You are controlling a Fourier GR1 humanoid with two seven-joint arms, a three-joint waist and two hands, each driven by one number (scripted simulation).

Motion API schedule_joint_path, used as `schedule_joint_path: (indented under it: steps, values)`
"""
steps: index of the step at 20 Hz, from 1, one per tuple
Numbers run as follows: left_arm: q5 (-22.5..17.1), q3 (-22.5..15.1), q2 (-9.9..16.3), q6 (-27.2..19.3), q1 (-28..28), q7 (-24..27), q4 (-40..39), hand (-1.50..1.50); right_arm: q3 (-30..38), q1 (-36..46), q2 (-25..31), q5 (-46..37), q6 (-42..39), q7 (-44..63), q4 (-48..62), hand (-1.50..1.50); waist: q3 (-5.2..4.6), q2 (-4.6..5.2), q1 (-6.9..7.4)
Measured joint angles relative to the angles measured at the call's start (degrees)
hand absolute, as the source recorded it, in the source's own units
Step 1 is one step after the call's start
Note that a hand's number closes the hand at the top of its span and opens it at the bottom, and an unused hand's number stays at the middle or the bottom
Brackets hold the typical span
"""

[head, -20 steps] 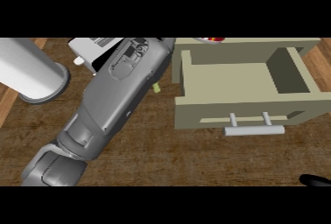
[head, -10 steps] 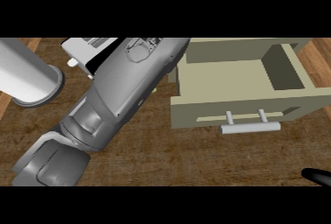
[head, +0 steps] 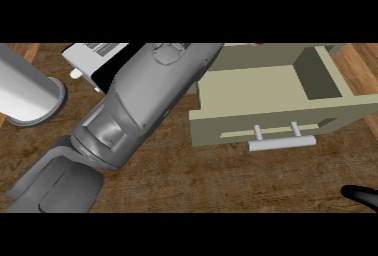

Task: Pick up the can, place it into the drawer and close the drawer

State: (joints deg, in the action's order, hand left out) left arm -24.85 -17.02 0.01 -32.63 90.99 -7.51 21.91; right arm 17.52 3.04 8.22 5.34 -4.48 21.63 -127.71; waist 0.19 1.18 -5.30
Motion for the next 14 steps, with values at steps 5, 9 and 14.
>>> schedule_joint_path:
  steps: [5, 9, 14]
  values:
    - [-1.88, -1.39, 0.0, -3.19, 0.9, 1.42, -1.87, -1.5, -0.48, 0.41, 0.62, -0.63, -0.32, 0.06, -0.28, -1.5, 0.02, 0.17, -0.58]
    - [-3.48, -1.95, -0.01, -4.32, 0.55, 3.21, -2.69, -1.5, -1.41, 1.28, 2.3, -3.43, -1.2, -1.16, 0.12, -1.5, 0.01, 0.36, -0.66]
    - [-6.01, -1.89, -0.02, -4.81, 0.82, 4.45, -2.88, -1.5, -3.94, 3.51, 4.42, -8.48, -2.29, -3.93, 1.59, -1.5, -0.01, 0.51, -0.35]
